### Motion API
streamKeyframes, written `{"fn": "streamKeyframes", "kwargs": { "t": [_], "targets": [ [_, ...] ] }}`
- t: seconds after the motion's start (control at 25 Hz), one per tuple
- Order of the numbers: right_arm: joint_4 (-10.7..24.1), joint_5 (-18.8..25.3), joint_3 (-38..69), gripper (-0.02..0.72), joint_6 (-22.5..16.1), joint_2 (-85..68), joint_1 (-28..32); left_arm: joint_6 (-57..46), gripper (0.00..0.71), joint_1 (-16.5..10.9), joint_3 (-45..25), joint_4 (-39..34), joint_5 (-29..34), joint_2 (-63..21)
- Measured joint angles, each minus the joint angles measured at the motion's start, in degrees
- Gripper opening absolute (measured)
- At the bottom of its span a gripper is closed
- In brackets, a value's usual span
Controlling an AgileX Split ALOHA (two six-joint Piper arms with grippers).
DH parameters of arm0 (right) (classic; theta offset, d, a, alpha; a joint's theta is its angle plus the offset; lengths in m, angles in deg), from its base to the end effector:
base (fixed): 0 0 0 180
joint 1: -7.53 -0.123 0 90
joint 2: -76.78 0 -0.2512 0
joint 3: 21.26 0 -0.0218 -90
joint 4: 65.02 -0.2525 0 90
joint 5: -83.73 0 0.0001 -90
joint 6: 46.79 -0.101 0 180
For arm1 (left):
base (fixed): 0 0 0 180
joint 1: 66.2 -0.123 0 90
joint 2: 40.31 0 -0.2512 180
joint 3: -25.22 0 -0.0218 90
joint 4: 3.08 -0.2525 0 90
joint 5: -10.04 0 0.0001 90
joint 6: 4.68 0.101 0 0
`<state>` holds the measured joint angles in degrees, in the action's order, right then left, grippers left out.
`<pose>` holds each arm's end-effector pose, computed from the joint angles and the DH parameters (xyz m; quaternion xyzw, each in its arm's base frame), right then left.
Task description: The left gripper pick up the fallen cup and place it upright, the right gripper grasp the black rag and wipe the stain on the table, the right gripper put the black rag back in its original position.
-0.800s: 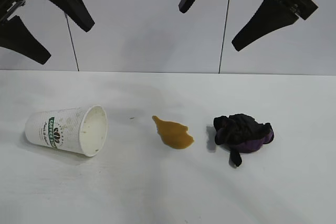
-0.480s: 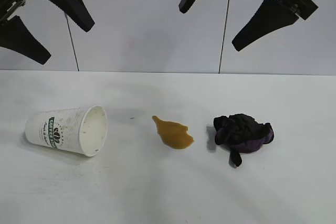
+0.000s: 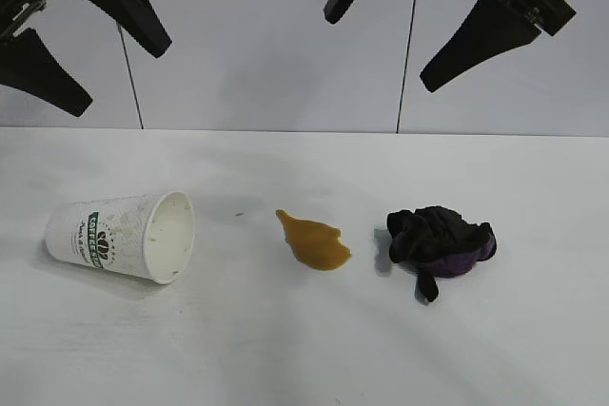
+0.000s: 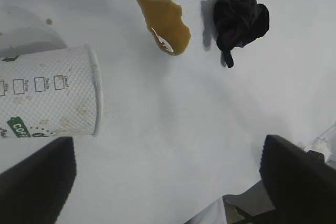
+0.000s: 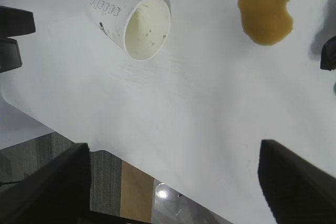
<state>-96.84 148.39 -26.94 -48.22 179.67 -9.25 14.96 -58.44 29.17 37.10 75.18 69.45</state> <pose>0.3139 0.1449 0.2754 -0.0507 0.9514 0.2838 0.1080 0.3443 -0.1066 0.2326 0.1058 0.9379 -0.3127 0.1070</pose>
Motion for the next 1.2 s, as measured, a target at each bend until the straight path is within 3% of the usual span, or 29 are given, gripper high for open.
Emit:
{"fn": "streamKeyframes", "kwargs": {
  "t": [0.12,0.28,0.44,0.64,0.76,0.92,1.2],
  "targets": [
    [0.0,0.0,0.0,0.601,0.2,0.0,0.0,0.1,0.687,0.0,0.1,0.0,-2.5,0.0],
    [0.0,0.0,0.0,0.601,0.3,0.0,0.0,4.9,0.687,0.1,3.6,-0.2,-0.7,0.0],
    [0.0,-0.2,0.0,0.601,0.6,0.0,0.0,24.9,0.687,2.2,8.1,-0.4,3.9,0.0],
    [0.0,-0.2,0.0,0.601,0.6,0.0,0.0,49.5,0.687,8.2,9.5,-1.6,4.3,0.0],
    [0.0,-0.2,0.0,0.601,0.6,0.0,0.0,55.5,0.687,12.3,9.5,-8.8,4.7,0.0],
    [0.1,-0.2,0.0,0.601,0.6,0.0,0.0,54.4,0.687,17.3,9.1,-23.8,2.3,0.0],
    [0.1,-0.3,0.0,0.601,0.6,0.0,0.0,53.1,0.687,21.9,1.7,-37.0,-7.7,0.0]
  ]
}}
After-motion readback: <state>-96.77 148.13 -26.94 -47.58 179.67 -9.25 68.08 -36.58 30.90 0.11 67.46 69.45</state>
